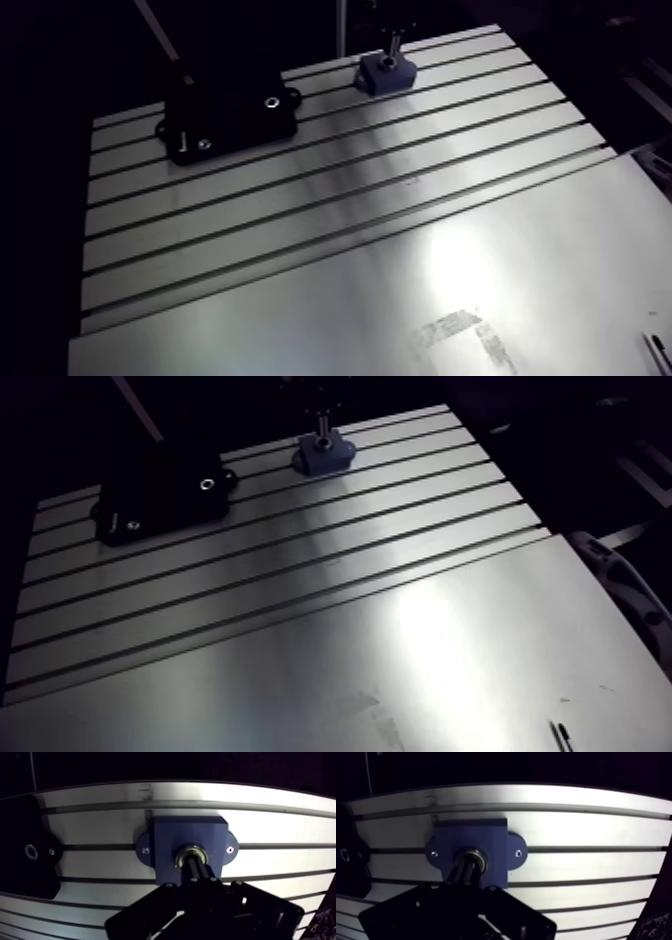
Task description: Pick up the bearing and press it into the housing until flush.
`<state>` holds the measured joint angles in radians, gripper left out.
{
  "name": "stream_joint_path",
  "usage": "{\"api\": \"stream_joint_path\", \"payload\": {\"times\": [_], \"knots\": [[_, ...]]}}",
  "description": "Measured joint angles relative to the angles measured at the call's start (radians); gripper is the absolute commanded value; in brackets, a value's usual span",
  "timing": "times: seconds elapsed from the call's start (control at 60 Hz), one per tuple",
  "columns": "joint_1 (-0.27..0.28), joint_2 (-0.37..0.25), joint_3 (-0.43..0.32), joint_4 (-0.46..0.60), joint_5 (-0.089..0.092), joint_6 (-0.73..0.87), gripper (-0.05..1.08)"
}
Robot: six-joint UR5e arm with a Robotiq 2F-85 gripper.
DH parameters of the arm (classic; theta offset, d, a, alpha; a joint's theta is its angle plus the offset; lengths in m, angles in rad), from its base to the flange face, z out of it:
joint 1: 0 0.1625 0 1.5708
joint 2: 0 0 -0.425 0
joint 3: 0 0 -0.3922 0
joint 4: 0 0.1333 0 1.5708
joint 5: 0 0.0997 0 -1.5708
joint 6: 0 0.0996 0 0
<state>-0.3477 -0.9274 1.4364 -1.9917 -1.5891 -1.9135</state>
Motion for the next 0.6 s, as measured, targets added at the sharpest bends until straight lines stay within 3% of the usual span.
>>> {"api": "stream_joint_path", "payload": {"times": [0.6], "knots": [[-0.002,0.005,0.012,-0.007,-0.001,0.000,1.08]]}}
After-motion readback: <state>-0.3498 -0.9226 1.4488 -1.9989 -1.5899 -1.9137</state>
